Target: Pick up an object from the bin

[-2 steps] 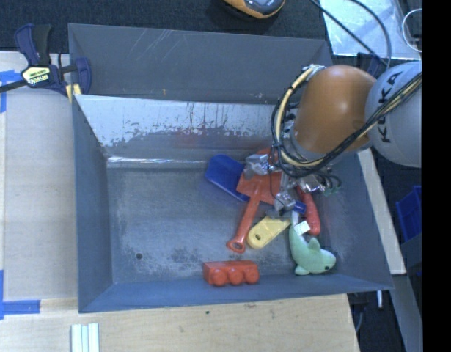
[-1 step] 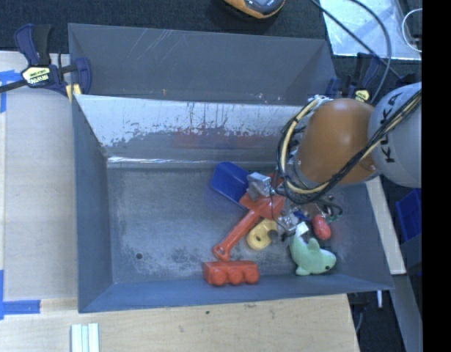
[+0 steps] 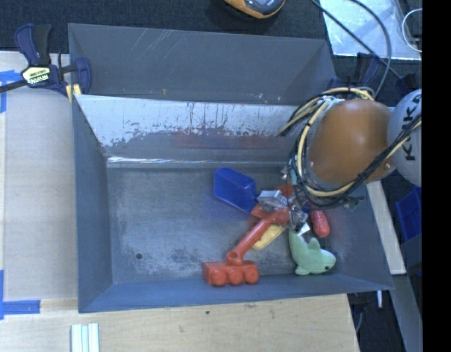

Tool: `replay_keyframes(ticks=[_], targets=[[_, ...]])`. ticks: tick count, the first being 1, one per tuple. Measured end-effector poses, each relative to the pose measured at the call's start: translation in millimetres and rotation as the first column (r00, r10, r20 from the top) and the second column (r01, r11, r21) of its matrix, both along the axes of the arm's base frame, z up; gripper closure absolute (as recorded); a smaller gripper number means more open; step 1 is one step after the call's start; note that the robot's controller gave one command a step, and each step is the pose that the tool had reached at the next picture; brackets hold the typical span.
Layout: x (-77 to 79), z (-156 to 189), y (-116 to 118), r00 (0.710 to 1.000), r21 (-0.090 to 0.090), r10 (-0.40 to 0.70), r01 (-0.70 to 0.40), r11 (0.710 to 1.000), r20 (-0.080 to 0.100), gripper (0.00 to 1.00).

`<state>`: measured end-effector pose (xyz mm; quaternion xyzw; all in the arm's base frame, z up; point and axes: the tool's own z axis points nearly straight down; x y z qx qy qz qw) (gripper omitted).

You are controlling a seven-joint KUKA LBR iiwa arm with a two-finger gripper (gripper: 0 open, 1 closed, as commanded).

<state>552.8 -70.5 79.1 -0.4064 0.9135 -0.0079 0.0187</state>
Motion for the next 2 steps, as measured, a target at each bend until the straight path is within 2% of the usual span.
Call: replay_keyframes(ticks=[2], targets=[[0.2,3.2,0.3,1.000,0.001,-0.002,0.002,1.000,0.002,1.00]])
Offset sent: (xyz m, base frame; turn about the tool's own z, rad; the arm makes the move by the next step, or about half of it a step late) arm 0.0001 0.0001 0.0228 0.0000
